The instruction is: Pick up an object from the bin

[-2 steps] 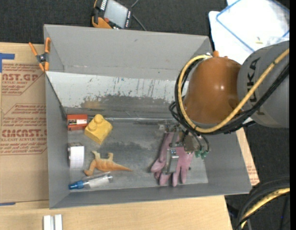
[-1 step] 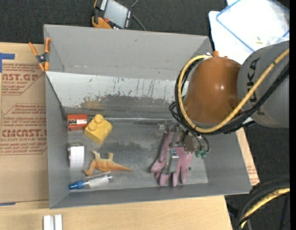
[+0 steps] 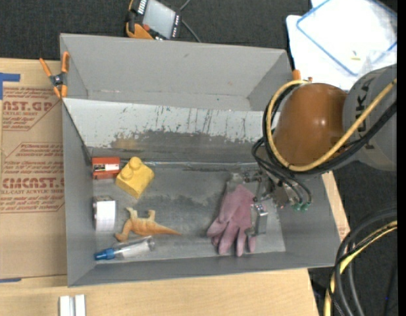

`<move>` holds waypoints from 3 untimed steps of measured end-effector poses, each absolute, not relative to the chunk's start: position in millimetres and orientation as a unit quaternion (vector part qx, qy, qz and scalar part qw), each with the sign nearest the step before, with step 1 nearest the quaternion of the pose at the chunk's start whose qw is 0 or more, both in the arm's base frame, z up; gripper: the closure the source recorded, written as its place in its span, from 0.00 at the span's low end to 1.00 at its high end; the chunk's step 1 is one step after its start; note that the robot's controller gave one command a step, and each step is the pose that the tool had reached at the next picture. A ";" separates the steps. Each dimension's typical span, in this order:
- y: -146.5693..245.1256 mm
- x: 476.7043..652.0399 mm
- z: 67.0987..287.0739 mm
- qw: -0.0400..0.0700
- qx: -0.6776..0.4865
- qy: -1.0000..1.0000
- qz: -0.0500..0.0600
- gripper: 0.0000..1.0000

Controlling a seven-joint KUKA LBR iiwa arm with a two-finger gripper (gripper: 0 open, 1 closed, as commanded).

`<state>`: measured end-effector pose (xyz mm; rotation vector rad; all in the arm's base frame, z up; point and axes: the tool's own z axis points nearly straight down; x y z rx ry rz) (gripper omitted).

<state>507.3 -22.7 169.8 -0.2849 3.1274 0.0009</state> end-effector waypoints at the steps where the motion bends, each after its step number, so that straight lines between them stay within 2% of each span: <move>1: -36.3 499.5 158.3 0.001 -0.158 0.987 0.001 0.00; 2: -19.7 482.1 95.5 0.000 -0.176 0.984 0.001 0.00; 3: -5.3 485.8 75.7 0.004 -0.434 0.901 0.000 1.00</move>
Offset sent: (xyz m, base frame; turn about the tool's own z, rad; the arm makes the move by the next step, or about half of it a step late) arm -0.0245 0.0009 -0.0714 -0.1717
